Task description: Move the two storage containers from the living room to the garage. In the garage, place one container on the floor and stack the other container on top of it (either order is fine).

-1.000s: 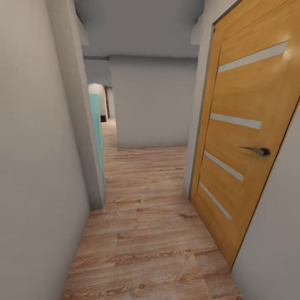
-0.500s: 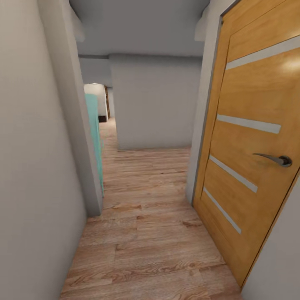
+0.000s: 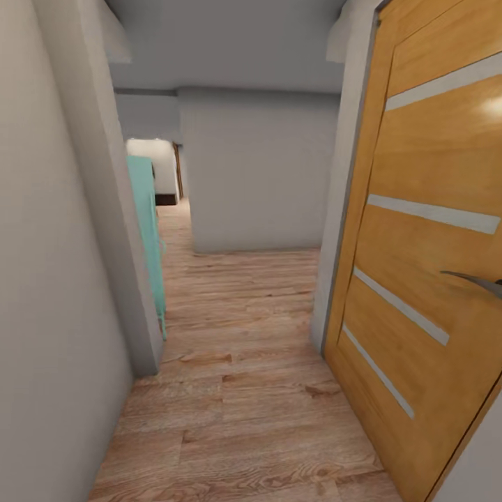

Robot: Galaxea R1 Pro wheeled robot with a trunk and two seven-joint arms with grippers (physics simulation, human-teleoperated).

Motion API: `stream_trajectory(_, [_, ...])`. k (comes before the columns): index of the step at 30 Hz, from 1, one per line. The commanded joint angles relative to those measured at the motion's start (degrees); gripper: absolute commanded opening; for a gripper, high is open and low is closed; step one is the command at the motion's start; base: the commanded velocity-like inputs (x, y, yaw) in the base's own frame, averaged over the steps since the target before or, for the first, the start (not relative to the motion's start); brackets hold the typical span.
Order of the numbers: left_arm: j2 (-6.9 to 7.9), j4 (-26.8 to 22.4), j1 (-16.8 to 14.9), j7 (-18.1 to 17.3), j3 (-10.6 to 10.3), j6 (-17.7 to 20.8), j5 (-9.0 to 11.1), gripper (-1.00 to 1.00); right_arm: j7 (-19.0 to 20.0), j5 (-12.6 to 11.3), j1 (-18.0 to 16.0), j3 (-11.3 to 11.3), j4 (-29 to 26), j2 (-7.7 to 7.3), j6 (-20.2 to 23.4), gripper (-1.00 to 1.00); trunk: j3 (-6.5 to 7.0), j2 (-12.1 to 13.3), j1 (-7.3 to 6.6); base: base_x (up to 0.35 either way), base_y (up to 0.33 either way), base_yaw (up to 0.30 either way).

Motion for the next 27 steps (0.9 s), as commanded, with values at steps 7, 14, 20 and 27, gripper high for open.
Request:
stream_trajectory(7, [0.0,-0.04,0.0,0.1,0.06,-0.14,0.11,1.0,0.18,-0.55,-0.04,0.51,0.15,0.03,-0.29,1.0,-0.05,-0.02,0.03,0.322,-0.096,0.0])
stream_trajectory(14, [0.0,-0.02,0.0,0.1,0.06,-0.14,0.11,1.0,0.18,-0.54,-0.04,0.56,0.15,0.03,-0.28,1.0,-0.05,-0.02,0.03,0.322,-0.096,0.0])
stream_trajectory(20, [0.0,-0.01,0.0,0.1,0.06,-0.15,0.11,1.0,0.18,-0.47,-0.04,0.57,0.15,0.03,-0.28,1.0,-0.05,-0.02,0.03,0.322,-0.096,0.0])
stream_trajectory(27, [0.0,-0.03,0.0,0.1,0.06,-0.15,0.11,1.0,0.18,-0.55,-0.04,0.55,0.15,0.05,-0.11,1.0,-0.05,-0.02,0.03,0.322,-0.096,0.002])
